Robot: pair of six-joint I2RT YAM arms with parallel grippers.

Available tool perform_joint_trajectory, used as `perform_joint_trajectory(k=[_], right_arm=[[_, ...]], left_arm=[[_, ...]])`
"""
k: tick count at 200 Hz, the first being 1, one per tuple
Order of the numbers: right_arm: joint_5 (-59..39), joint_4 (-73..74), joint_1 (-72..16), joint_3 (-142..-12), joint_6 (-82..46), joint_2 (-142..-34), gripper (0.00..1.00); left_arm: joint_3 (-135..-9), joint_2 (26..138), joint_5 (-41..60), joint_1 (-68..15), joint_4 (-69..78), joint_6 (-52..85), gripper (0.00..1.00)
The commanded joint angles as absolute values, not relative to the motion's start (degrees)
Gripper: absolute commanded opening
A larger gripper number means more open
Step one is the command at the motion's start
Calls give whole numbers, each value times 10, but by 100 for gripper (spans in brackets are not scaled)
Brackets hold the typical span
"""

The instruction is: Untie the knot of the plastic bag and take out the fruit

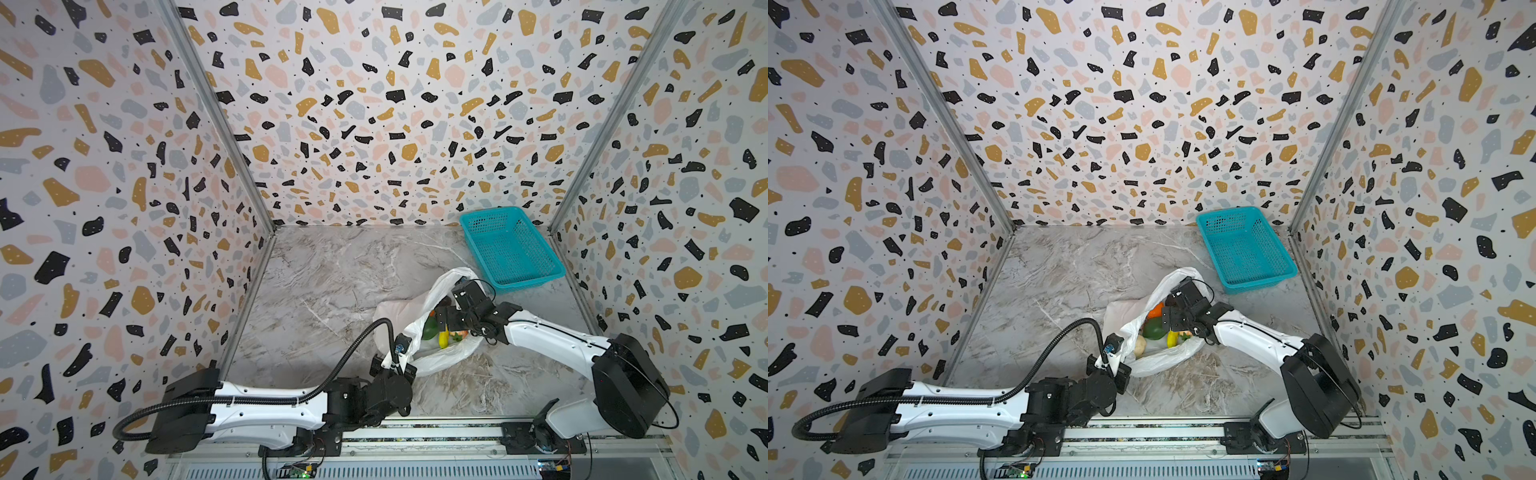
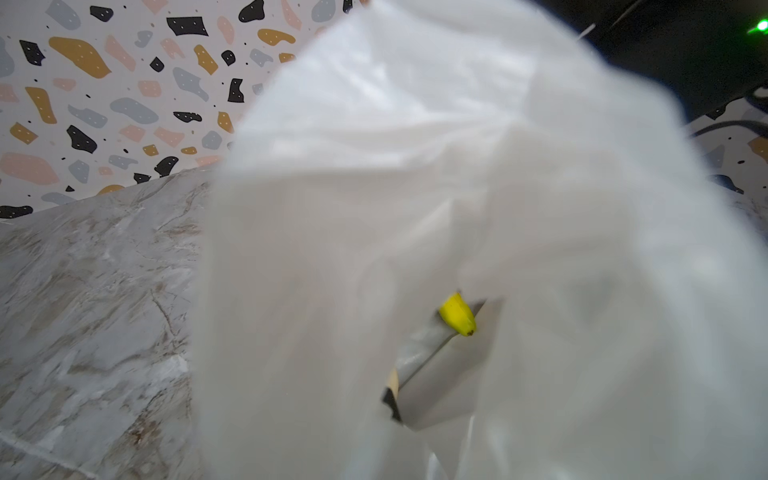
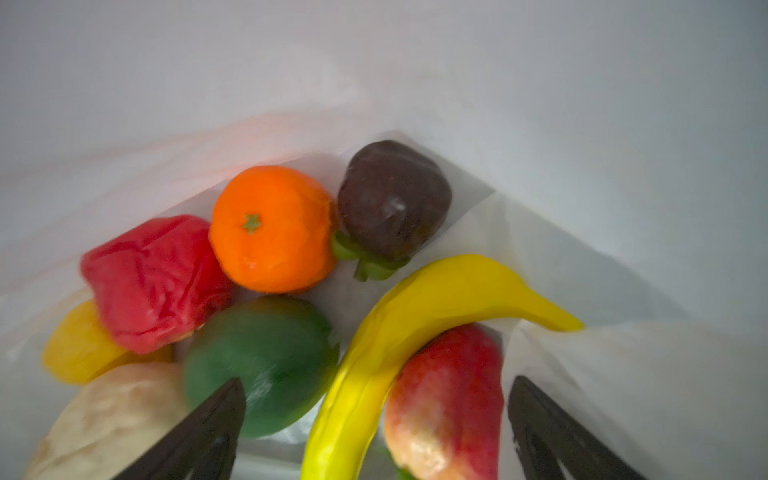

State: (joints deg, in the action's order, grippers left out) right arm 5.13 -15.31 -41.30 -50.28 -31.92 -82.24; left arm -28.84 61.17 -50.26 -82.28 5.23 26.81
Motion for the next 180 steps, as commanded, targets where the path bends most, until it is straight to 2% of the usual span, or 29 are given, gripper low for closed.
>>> perform_joint_trajectory(k=[1, 76, 105, 148, 180], right_arm=[[31, -198, -442, -502, -341, -793, 99], [59, -214, -465, -402, -385, -759, 99], [41, -203, -469, -409, -381, -761, 99], [65, -220, -469, -458, -363, -765, 99], [70, -202, -433, -468, -363, -777, 99]], left_arm=[[-286, 616, -513, -827, 72, 277, 0], [-279, 624, -506, -833, 68, 289, 0], [-281, 626, -504, -835, 61, 292, 0], [-284, 628, -505, -838, 56, 294, 0], [-290, 630, -508, -838, 61, 284, 0]])
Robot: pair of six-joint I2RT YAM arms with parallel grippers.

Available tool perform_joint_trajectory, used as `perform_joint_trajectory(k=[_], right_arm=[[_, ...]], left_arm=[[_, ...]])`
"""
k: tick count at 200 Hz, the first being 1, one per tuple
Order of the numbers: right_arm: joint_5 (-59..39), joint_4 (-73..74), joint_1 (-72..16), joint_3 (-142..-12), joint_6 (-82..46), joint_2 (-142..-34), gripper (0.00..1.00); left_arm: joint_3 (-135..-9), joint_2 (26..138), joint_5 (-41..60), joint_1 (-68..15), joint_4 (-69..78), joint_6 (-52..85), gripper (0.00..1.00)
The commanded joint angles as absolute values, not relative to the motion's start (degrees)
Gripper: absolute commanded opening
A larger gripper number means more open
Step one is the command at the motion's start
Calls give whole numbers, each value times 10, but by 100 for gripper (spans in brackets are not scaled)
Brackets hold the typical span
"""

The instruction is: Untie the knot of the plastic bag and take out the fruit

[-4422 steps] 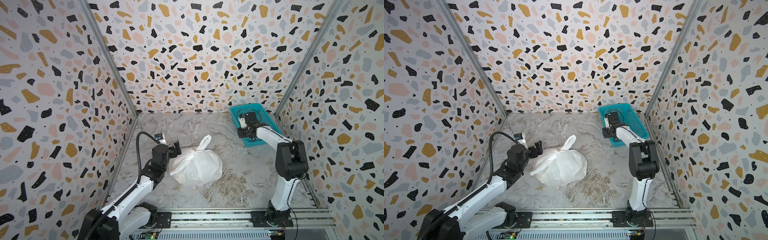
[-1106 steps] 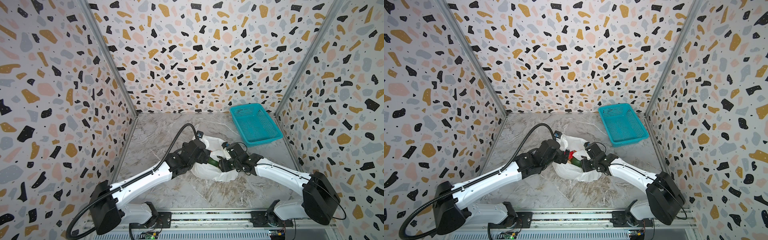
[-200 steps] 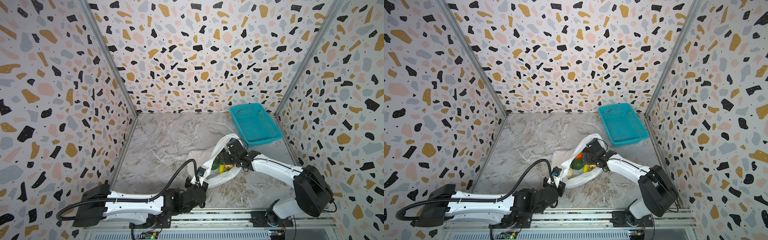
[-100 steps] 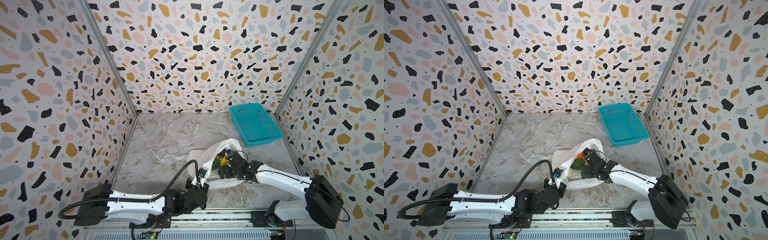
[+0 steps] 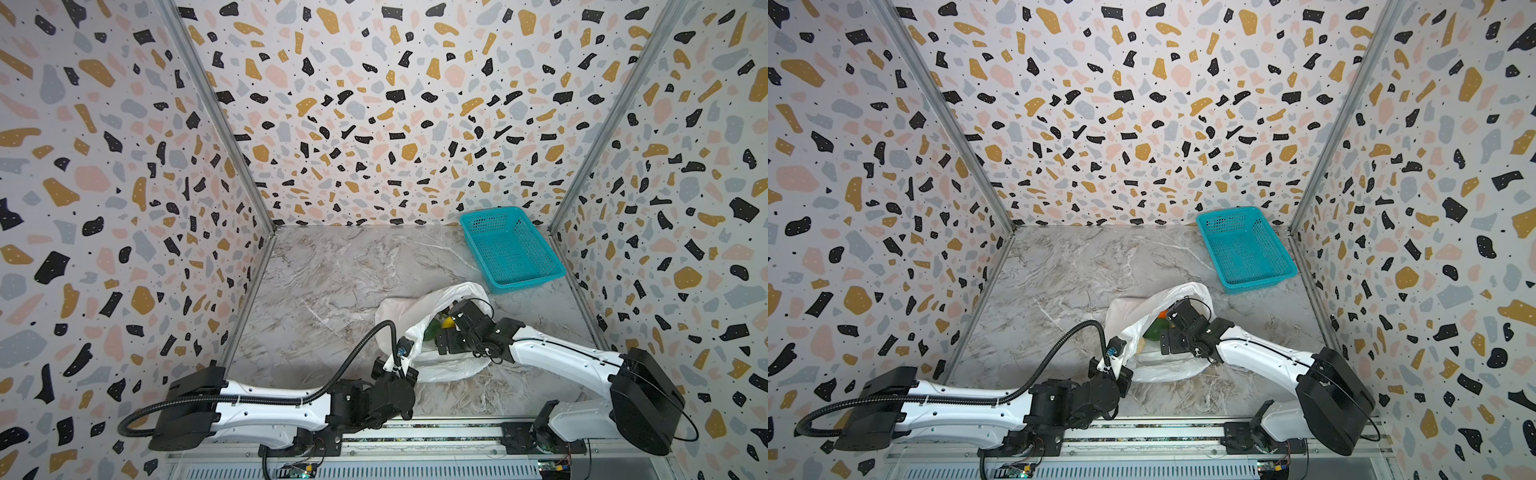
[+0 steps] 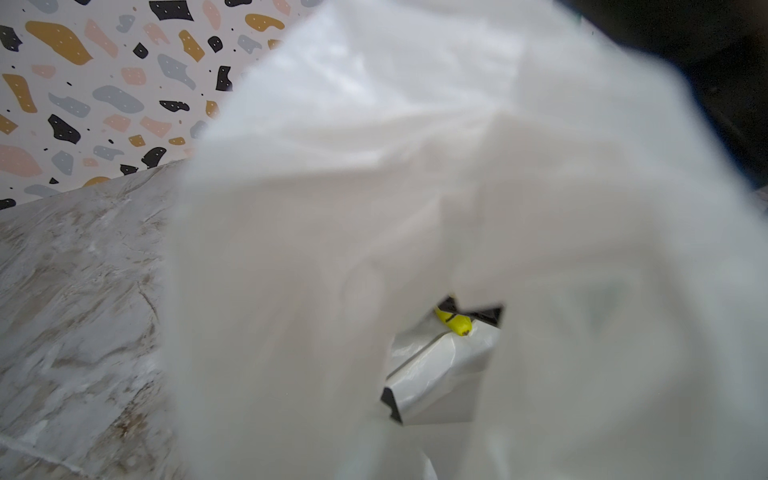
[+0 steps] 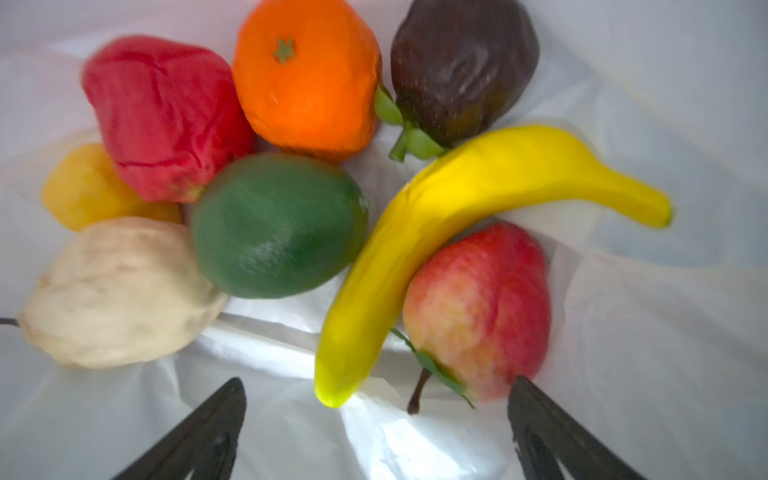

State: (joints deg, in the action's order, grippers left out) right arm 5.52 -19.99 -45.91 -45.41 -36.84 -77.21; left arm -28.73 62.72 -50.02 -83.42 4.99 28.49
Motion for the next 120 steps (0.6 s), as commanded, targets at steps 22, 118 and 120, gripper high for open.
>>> perform_joint_trajectory(k=[22, 118, 120], right_arm=[[59, -186, -402, -470, -364, -782, 94], [-21, -132, -380, -415, -387, -759, 77], [-22, -130, -380, -415, -388, -758, 77]], left_arm=[[-294, 637, -509, -838, 62, 280, 0], [-303, 647, -512, -840, 67, 269, 0], [-303, 648, -512, -840, 67, 269, 0]])
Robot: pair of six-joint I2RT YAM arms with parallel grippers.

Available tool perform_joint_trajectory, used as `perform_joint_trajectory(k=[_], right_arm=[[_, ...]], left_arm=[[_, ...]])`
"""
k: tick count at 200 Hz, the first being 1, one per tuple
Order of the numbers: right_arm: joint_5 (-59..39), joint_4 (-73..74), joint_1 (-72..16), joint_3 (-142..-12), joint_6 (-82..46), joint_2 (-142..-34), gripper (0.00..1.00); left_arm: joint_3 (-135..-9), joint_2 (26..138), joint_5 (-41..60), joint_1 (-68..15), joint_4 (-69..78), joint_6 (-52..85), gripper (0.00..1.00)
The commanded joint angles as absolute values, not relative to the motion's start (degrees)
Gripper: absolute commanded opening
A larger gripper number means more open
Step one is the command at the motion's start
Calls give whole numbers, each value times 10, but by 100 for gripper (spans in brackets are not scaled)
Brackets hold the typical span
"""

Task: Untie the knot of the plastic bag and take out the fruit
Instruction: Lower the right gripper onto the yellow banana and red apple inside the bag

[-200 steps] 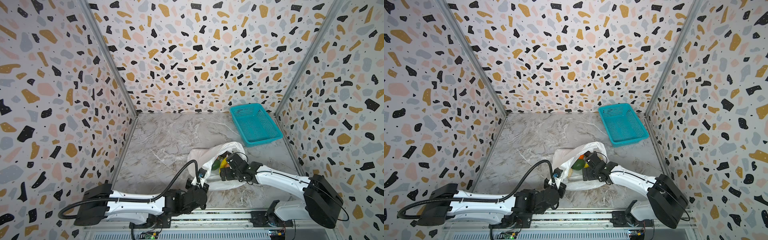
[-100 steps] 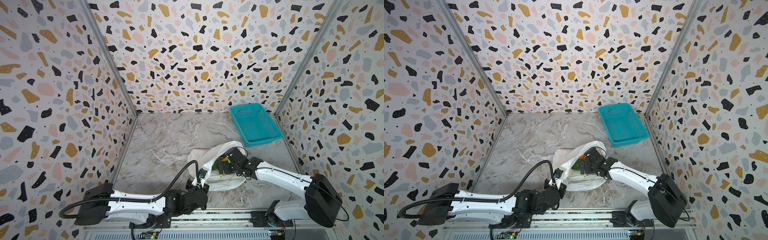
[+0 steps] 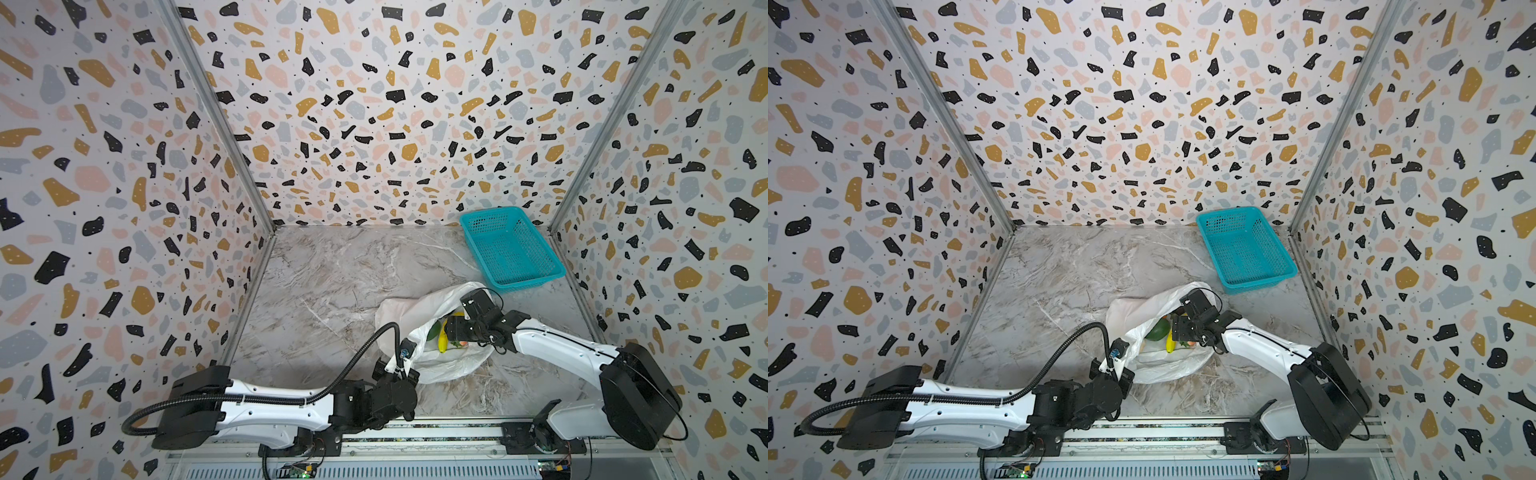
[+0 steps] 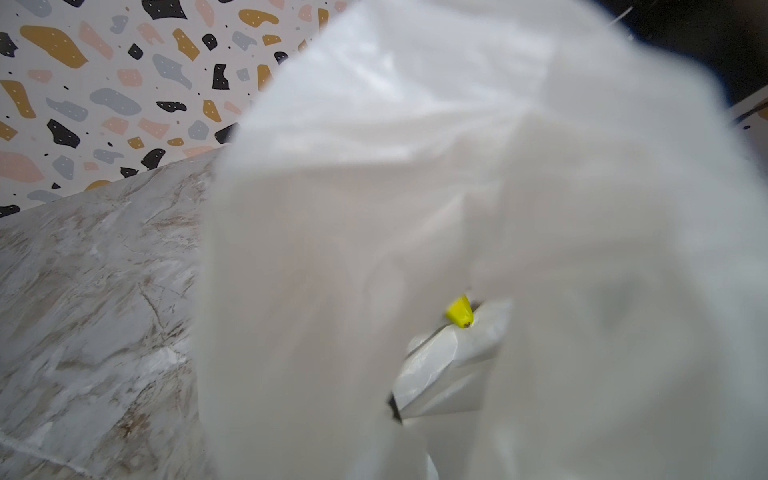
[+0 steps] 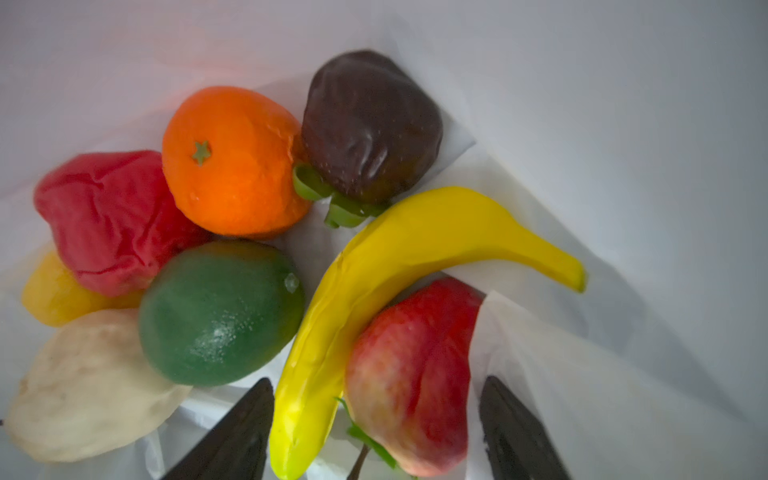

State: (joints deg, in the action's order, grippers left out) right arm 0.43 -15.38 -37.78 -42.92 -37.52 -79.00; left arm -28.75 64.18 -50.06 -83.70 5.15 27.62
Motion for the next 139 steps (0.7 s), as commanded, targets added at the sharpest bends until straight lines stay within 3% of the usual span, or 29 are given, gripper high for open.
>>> perform_joint_trajectory(k=[1, 139], right_arm=[[-22, -130, -380, -414, -388, -757, 77], [-27, -123, -398, -420, -373, -754, 77]], left_arm=[[-303, 648, -512, -840, 67, 269, 0], [-310, 655, -515, -842, 67, 266, 0]])
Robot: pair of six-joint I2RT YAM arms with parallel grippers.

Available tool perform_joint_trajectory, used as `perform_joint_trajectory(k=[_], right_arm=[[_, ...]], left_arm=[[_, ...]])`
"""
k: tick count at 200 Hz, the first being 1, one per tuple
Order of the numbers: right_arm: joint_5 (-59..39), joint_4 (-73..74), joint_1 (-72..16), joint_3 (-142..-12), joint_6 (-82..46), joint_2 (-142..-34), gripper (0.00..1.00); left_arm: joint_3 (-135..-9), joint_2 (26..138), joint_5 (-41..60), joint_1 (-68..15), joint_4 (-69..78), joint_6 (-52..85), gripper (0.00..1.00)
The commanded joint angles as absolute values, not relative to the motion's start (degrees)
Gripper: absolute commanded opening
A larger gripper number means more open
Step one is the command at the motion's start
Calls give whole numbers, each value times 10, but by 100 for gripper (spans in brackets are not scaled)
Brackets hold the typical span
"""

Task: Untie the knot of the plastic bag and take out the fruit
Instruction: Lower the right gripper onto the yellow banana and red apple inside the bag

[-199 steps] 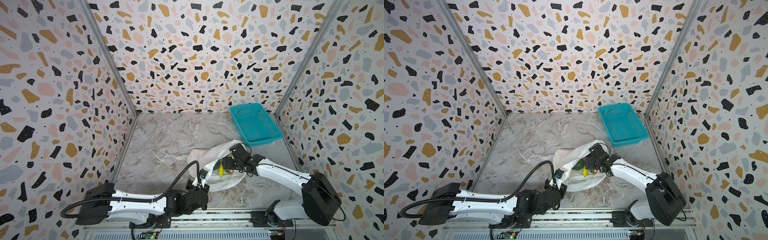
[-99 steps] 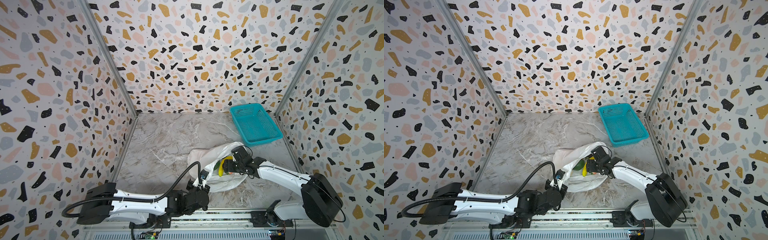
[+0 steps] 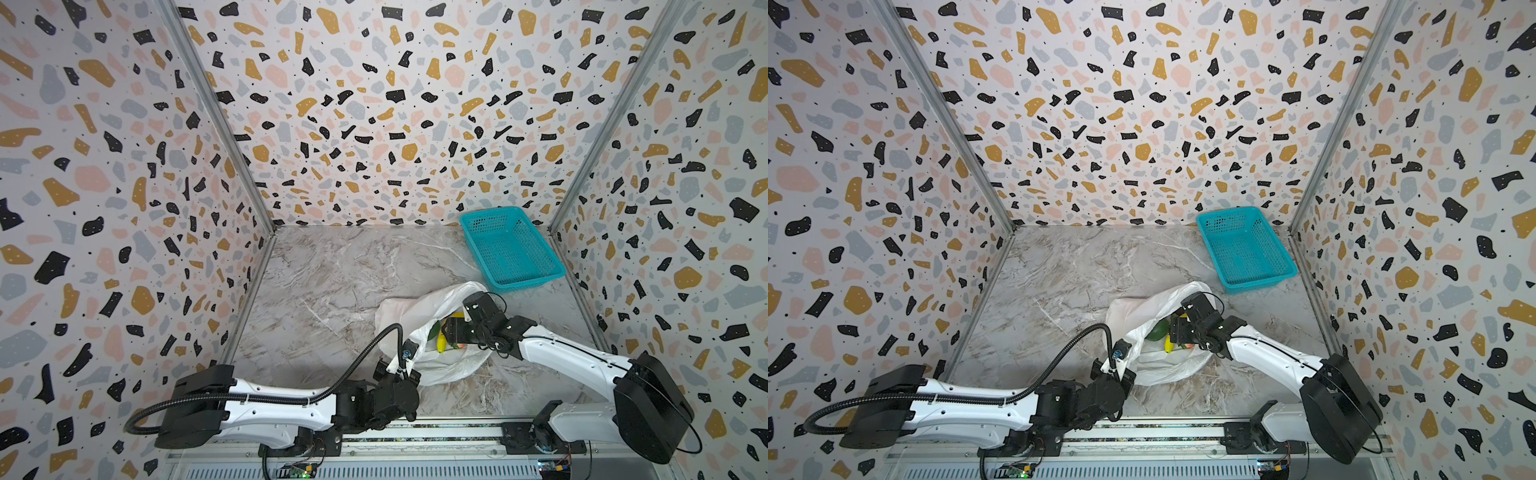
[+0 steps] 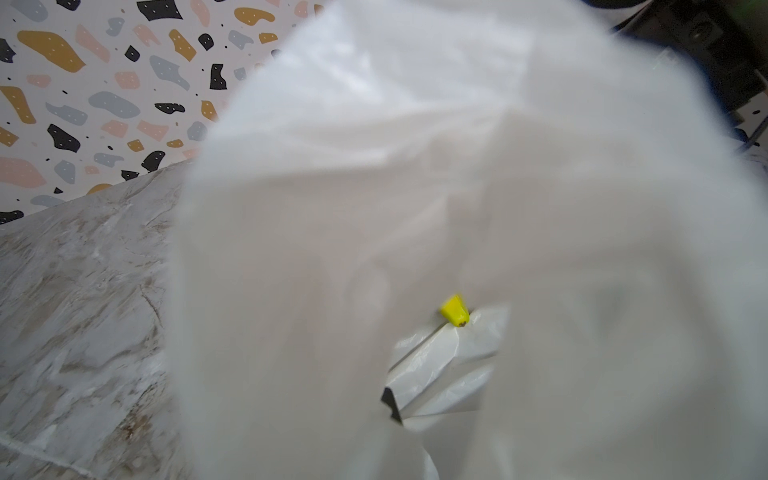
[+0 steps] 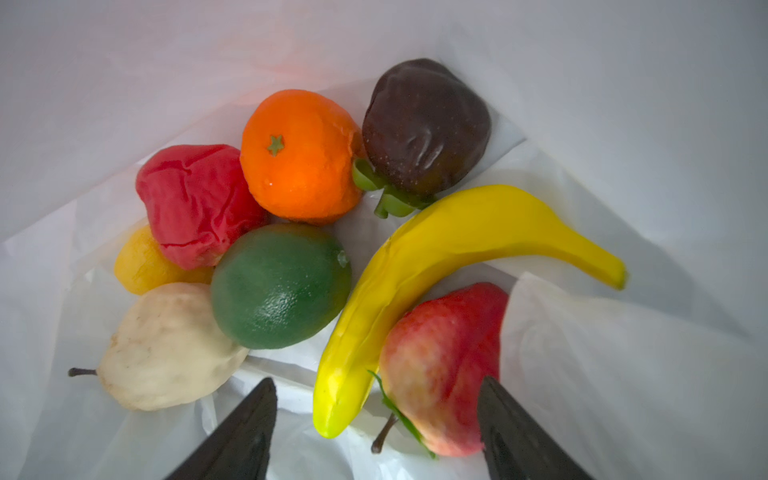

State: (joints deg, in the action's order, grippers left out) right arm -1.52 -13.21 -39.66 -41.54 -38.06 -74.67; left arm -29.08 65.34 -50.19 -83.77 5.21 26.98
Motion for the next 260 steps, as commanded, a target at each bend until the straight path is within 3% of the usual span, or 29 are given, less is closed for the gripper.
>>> perform_joint_trajectory(k=[1, 36, 108, 187, 230, 260], right_arm=[[-27, -123, -398, -420, -373, -755, 77], [23, -145, -394, -414, -374, -759, 79], [-18, -124, -381, -395, -361, -791, 79], [10, -103, -382, -386, -354, -810, 74], [18, -97, -381, -398, -338, -822, 49], [4, -113, -382, -397, -334, -795, 39]], left_arm=[[-310, 655, -515, -842, 66, 266, 0], [-311, 657, -516, -842, 66, 267, 0], [-312, 660, -517, -844, 69, 265, 0], [-309, 657, -517, -844, 69, 265, 0], [-311, 657, -519, -845, 69, 260, 0], [-312, 657, -534, -845, 65, 265, 0]])
